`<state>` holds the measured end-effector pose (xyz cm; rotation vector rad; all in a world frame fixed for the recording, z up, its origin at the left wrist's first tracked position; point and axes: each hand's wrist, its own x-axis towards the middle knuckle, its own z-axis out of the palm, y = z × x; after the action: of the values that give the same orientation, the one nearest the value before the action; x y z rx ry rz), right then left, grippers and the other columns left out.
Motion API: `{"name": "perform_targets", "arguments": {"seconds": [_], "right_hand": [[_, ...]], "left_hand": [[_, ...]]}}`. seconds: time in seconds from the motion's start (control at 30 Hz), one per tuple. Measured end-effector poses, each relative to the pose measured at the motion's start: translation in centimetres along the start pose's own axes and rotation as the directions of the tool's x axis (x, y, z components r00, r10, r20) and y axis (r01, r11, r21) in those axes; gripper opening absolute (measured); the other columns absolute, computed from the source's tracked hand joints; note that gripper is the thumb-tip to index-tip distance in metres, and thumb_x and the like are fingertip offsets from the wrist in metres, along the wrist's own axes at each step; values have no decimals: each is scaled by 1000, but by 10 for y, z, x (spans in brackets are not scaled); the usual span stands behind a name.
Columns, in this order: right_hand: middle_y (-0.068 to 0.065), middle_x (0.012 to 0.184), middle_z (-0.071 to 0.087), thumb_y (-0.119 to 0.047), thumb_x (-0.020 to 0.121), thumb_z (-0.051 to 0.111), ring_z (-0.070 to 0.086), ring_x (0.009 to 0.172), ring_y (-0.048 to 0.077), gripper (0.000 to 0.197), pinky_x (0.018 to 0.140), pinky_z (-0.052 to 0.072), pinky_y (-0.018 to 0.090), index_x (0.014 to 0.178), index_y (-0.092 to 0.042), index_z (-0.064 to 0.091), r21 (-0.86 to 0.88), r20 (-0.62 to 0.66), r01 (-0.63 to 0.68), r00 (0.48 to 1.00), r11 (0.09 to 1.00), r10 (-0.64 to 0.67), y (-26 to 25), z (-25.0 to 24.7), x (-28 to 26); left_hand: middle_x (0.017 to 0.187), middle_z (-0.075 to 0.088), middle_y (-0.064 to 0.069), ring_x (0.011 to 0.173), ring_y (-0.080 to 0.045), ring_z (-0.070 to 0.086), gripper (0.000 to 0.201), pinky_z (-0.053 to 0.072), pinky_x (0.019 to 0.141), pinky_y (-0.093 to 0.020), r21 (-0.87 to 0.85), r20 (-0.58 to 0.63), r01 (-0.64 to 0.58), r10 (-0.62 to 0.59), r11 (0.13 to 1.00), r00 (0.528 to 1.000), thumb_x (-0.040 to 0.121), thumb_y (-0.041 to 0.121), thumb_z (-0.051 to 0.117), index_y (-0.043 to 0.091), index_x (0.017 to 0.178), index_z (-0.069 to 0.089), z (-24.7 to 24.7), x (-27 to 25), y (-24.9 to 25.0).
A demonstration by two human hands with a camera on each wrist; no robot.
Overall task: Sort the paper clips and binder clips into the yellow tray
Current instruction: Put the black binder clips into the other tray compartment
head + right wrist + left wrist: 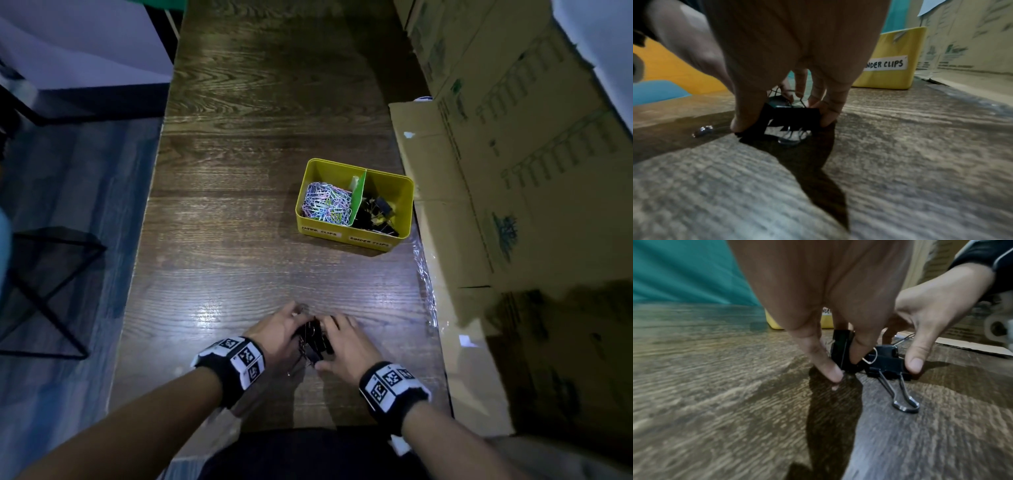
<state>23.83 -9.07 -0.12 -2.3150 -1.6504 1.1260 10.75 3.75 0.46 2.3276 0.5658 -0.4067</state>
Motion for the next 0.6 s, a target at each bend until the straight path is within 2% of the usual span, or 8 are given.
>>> {"name": "perform_targets", "arguments": {"seconds": [0.17, 0.27, 0.3, 0.33, 0.4, 0.47, 0.53, 0.6], "right_hand": [[5, 130, 46, -21, 85, 63, 40, 124, 24, 51, 103, 37, 34, 131, -17, 40, 52, -85, -5, 996, 999, 10, 11, -1, -4], [6, 128, 50, -23, 85, 67, 49, 118, 23, 49, 99, 40, 30, 129, -15, 48, 140, -67, -56, 996, 989, 66, 20, -7, -2], [6, 125, 54, -24, 83, 69, 52, 112, 21, 47, 95, 41, 26, 126, -15, 52, 199, -53, -83, 994, 976, 96, 24, -9, -1], [6, 119, 57, -26, 81, 72, 54, 104, 17, 46, 89, 41, 22, 123, -16, 56, 259, -43, -111, 991, 960, 126, 27, -12, 0], [5, 108, 62, -31, 77, 76, 54, 91, 13, 43, 78, 40, 20, 116, -17, 62, 346, -30, -152, 985, 926, 172, 36, -14, 1], [0, 99, 65, -33, 77, 76, 56, 90, 11, 37, 76, 39, 21, 109, -17, 65, 418, -32, -159, 981, 894, 189, 46, -15, 1], [-5, 95, 66, -26, 80, 74, 61, 94, 13, 28, 80, 45, 23, 107, -20, 66, 594, 7, -162, 981, 788, 196, 52, -18, -1], [-2, 100, 68, -16, 85, 69, 64, 95, 16, 29, 83, 53, 32, 112, -24, 62, 775, 44, -136, 986, 617, 162, 53, -25, -3]], "left_hand": [[126, 57, -2, 112, -18, 56, 53, 40, 97, -21, -77, -109, -59, 50, 995, 993, 82, 5, 54, 24, 131, 49, -7, 3, -12], [114, 62, 7, 100, -3, 58, 48, 44, 94, -23, -232, -118, 14, -42, 973, 992, 80, 2, 59, 26, 122, 56, -10, 4, -22], [106, 63, 8, 89, 2, 60, 45, 49, 86, -29, -383, -108, 72, -122, 921, 987, 81, -3, 57, 25, 116, 57, -12, 5, -23], [97, 61, 5, 76, 3, 61, 45, 52, 72, -33, -565, -80, 137, -219, 814, 972, 82, -9, 53, 24, 111, 56, -16, 6, -22], [88, 52, -3, 64, -11, 62, 49, 54, 53, -31, -825, 16, 211, -351, 525, 936, 82, -19, 41, 19, 110, 53, -24, 6, -20], [85, 47, -7, 67, -27, 59, 59, 55, 50, -32, -919, 61, 202, -386, 339, 921, 78, -24, 34, 17, 116, 52, -34, 4, -19], [86, 45, -8, 73, -31, 56, 67, 55, 51, -32, -949, 67, 172, -364, 265, 929, 72, -27, 31, 19, 116, 54, -40, 2, -19], [88, 44, -7, 74, -29, 54, 61, 52, 48, -30, -943, 93, 186, -317, 277, 944, 73, -25, 38, 18, 114, 54, -41, 0, -18]]}}
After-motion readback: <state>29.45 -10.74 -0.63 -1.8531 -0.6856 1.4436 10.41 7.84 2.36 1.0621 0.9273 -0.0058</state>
